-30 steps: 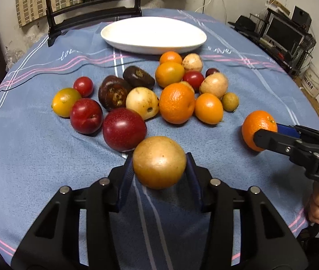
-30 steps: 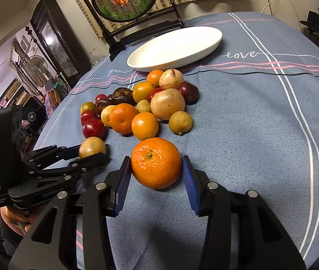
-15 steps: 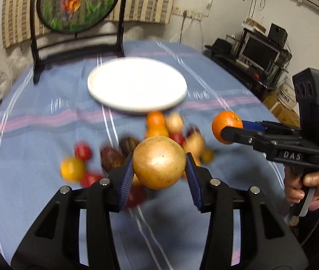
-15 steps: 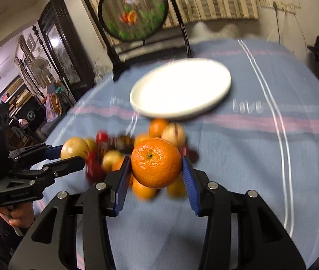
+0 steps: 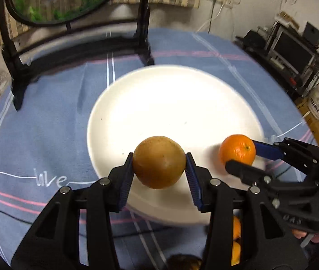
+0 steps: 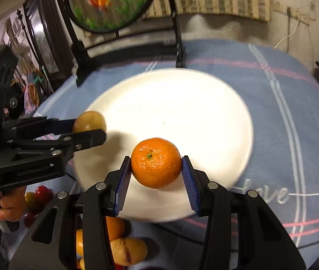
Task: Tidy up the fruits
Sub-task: 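Carry both fruits to the white plate and open both tools to release them, then move both tools back over the fruit pile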
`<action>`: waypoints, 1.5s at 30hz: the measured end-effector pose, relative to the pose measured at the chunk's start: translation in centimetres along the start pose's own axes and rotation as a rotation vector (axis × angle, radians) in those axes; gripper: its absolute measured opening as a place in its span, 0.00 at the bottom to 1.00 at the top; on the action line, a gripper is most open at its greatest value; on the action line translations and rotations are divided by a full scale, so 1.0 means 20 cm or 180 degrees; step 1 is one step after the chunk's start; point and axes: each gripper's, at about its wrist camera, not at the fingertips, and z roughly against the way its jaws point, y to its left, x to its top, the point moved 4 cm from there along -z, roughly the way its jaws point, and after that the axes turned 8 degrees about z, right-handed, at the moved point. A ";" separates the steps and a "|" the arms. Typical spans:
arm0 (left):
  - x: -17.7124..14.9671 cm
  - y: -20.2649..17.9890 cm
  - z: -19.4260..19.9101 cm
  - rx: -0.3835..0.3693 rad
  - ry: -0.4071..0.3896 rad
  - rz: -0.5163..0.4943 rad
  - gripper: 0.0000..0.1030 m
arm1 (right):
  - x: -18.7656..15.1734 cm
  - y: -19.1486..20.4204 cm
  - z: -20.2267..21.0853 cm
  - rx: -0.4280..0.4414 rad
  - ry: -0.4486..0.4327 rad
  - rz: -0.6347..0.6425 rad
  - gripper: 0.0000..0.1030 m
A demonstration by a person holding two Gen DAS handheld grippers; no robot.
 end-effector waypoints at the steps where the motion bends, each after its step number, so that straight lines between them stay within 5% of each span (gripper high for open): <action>1: 0.00 0.01 -0.04 0.0014 0.0067 0.0011 0.44 | 0.00 0.00 -0.02 -0.0005 0.0048 0.0023 0.44; 6: -0.01 0.02 -0.14 0.0005 0.0229 0.0020 0.46 | -0.01 0.01 -0.06 0.0004 0.0106 0.0091 0.45; 9: 0.00 0.02 -0.13 0.0111 0.0105 0.0002 0.71 | 0.00 0.02 -0.03 0.0030 0.0061 0.0100 0.60; 15: -0.03 0.02 0.15 0.0156 -0.0227 0.0020 0.85 | -0.01 0.06 0.16 -0.0074 -0.0207 0.0089 0.63; 21: -0.27 0.04 0.45 0.0186 -0.0563 0.0119 0.95 | -0.16 0.15 0.41 0.0026 -0.0458 0.0014 0.64; 26: -0.58 0.06 0.60 0.0367 -0.0765 0.0053 0.97 | -0.32 0.19 0.49 0.0179 -0.0547 -0.0189 0.65; 34: -1.02 0.04 0.74 0.0277 -0.0773 0.0020 0.97 | -0.64 0.31 0.60 0.0539 -0.0381 -0.0426 0.65; 45: -1.14 0.06 0.70 0.0168 -0.0623 0.0087 0.97 | -0.72 0.48 0.57 0.0230 -0.0188 -0.0101 0.60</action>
